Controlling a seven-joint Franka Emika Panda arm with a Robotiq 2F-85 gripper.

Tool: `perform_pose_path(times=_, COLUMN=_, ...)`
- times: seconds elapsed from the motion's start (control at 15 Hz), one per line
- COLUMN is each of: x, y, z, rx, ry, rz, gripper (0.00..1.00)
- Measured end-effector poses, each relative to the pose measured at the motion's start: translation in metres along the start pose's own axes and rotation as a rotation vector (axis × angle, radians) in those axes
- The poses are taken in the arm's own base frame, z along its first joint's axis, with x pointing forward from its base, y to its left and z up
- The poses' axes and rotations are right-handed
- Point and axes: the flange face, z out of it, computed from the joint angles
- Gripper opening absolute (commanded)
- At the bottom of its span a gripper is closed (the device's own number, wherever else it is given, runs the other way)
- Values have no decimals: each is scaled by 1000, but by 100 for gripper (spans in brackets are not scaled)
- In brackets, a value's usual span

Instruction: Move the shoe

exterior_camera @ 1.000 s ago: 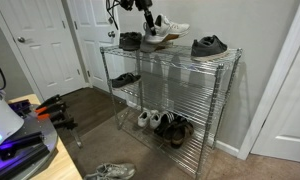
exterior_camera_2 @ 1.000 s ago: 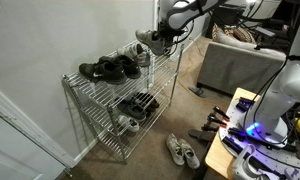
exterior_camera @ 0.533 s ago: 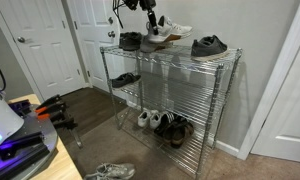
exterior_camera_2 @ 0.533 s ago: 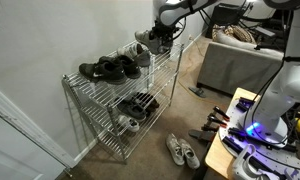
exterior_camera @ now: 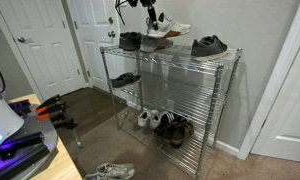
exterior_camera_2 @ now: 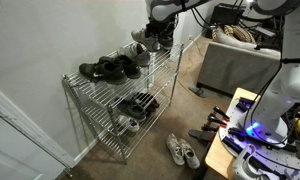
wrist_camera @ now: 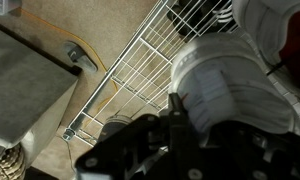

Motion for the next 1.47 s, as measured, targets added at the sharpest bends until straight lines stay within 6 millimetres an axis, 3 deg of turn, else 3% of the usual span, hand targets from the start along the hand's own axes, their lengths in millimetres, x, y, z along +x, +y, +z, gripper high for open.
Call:
perform_pose_path(times=0.2, x=-2, y=-2, z=-5, rx=-21, ry=18, rz=-18, gripper=5)
perform_pose_path(times=0.27, x=-2, y=-1, z=-4, rx=-29, ry=18, rz=-18, gripper=36)
perform_pose_path(times=0.33, x=-1, y=1, z=-3, rx=-37, ry=15, rz=-16, gripper=37)
perform_pose_path(times=0.73, x=9, y=7, z=-5, rx=-41, ry=23, rz=1, gripper=74)
perform_pose_path(times=0.8, x=9, y=8, z=-6, rx=-40, ry=24, rz=2, gripper=56)
perform_pose_path(times=1.0, x=11, y=10, z=-9, rx=-36, ry=26, rz=7, gripper=74)
perform_pose_path(times=1.47, x=11, y=10, z=-9, rx=-36, ry=26, rz=7, gripper=74)
